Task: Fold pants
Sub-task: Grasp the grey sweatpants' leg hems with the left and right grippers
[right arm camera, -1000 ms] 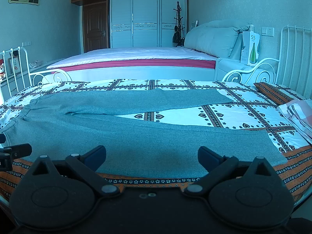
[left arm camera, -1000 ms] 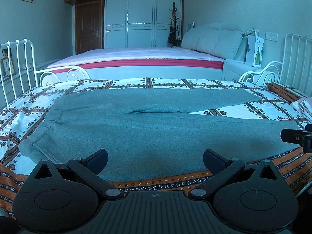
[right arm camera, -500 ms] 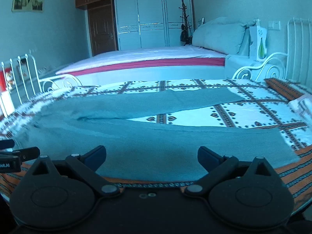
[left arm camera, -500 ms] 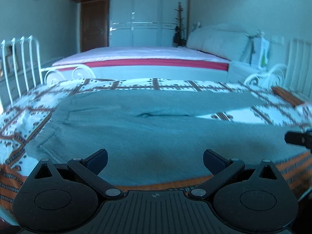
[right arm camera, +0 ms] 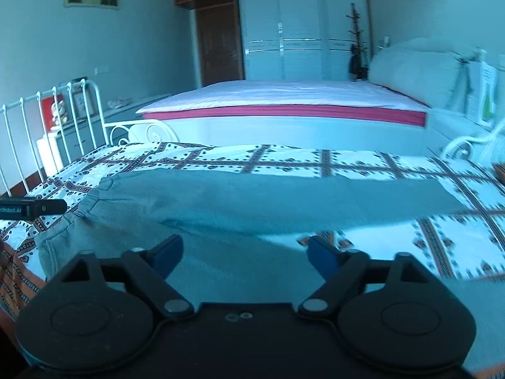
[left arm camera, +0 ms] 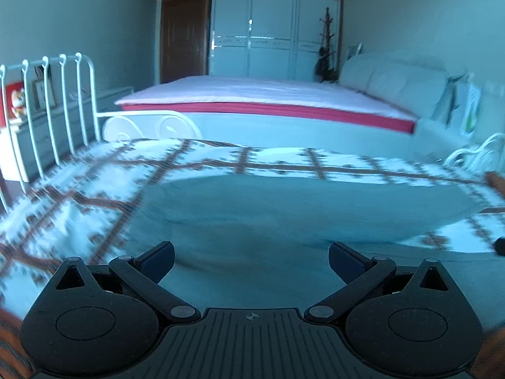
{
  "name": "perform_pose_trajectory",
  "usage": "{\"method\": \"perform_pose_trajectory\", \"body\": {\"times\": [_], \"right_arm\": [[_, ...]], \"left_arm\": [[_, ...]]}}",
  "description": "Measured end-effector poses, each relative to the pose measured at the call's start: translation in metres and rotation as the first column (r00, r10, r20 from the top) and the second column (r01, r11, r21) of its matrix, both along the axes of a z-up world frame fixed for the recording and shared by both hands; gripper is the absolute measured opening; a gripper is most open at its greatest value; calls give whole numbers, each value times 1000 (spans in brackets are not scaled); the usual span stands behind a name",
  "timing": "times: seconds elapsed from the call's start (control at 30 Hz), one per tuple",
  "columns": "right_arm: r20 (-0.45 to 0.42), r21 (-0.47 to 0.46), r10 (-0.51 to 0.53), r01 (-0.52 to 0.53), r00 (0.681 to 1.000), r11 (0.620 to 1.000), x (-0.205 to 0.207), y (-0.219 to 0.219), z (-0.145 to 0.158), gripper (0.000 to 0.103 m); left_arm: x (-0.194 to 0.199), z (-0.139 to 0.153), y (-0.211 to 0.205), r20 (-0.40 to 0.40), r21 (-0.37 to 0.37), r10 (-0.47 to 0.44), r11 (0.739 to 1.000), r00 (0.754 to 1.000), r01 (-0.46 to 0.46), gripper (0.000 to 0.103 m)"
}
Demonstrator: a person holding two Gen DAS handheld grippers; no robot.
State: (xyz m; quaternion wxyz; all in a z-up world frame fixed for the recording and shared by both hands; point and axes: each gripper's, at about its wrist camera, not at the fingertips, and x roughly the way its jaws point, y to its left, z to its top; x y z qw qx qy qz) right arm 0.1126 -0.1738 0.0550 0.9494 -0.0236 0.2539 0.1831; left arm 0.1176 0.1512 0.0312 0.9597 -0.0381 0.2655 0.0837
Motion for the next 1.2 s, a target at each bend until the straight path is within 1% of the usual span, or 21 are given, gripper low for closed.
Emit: {"method": "perform_pose_trajectory", "body": {"times": [0.07, 0.1, 0.2, 0.27, 0.3, 0.4, 0.43, 0.47, 0.5, 0.6, 0.67, 0.73, 0.83, 0.93, 0.97, 1.0, 1.07, 1.1, 1.13, 1.17, 1.2], "right_arm": [[-3, -14, 28, -28, 1000, 1000, 22, 11, -1, 70], [-6, -16, 45, -45, 999, 999, 34, 16, -1, 67], [-13, -50, 99, -99, 995, 994, 75, 35, -5, 62], [3, -67, 142, -142, 990, 988, 106, 51, -9, 61], [10, -80, 167, -166, 986, 983, 126, 62, -12, 61], [13, -122, 225, -222, 974, 967, 180, 93, -24, 61], [-4, -125, 245, -243, 970, 962, 199, 103, -29, 60], [-18, -133, 264, -264, 964, 955, 219, 113, -35, 52], [-34, -146, 284, -285, 958, 947, 238, 125, -42, 45], [-89, -188, 329, -340, 940, 921, 285, 153, -63, 38], [-108, -226, 354, -369, 929, 902, 303, 163, -76, 37], [-127, -261, 354, -376, 927, 889, 318, 169, -89, 37], [-162, -261, 372, -404, 914, 877, 337, 169, -104, 37], [-185, -247, 413, -448, 892, 859, 344, 166, -113, 37], [-192, -222, 422, -458, 886, 861, 347, 162, -112, 37], [-207, -195, 429, -467, 879, 863, 350, 159, -111, 37], [-224, -184, 438, -479, 870, 858, 354, 157, -111, 35], [-230, -183, 445, -488, 865, 854, 355, 158, -112, 28], [-236, -188, 456, -501, 858, 845, 355, 160, -112, 23], [-239, -199, 466, -513, 852, 835, 352, 163, -112, 11], [-236, -215, 467, -514, 852, 830, 350, 167, -112, 4]], "left_arm": [[25, 0, 34, -9, -23, 27, 999, 1000, -27, 103], [39, 0, 52, -8, -26, 41, 999, 999, -41, 103], [90, -9, 102, -50, 2, 60, 998, 997, -60, 103], [129, -23, 131, -104, 35, 45, 999, 994, -42, 102], [146, -30, 143, -125, 41, 38, 999, 991, -33, 100], [196, -56, 175, -175, 13, 0, 1000, 985, 3, 98], [209, -63, 182, -185, 2, -15, 1000, 983, 16, 98], [224, -71, 190, -190, -9, -25, 1000, 982, 24, 98], [232, -77, 193, -200, -9, -34, 999, 979, 32, 98], [257, -95, 203, -217, -39, -66, 998, 974, 59, 95], [270, -106, 204, -236, -48, -80, 996, 968, 71, 95], [278, -116, 205, -249, -67, -96, 994, 964, 82, 95], [287, -125, 209, -241, -133, -133, 986, 961, 103, 95], [291, -127, 214, -235, -168, -157, 979, 959, 119, 95], [293, -127, 216, -235, -179, -165, 976, 958, 124, 92], [293, -126, 218, -228, -185, -170, 974, 959, 129, 77], [295, -125, 223, -220, -211, -179, 969, 959, 132, 61], [296, -125, 225, -215, -227, -182, 965, 959, 132, 56], [296, -126, 223, -220, -216, -181, 967, 958, 133, 55], [297, -127, 218, -226, -175, -191, 973, 955, 153, 50], [298, -126, 214, -225, -155, -202, 973, 953, 170, 36]]}}
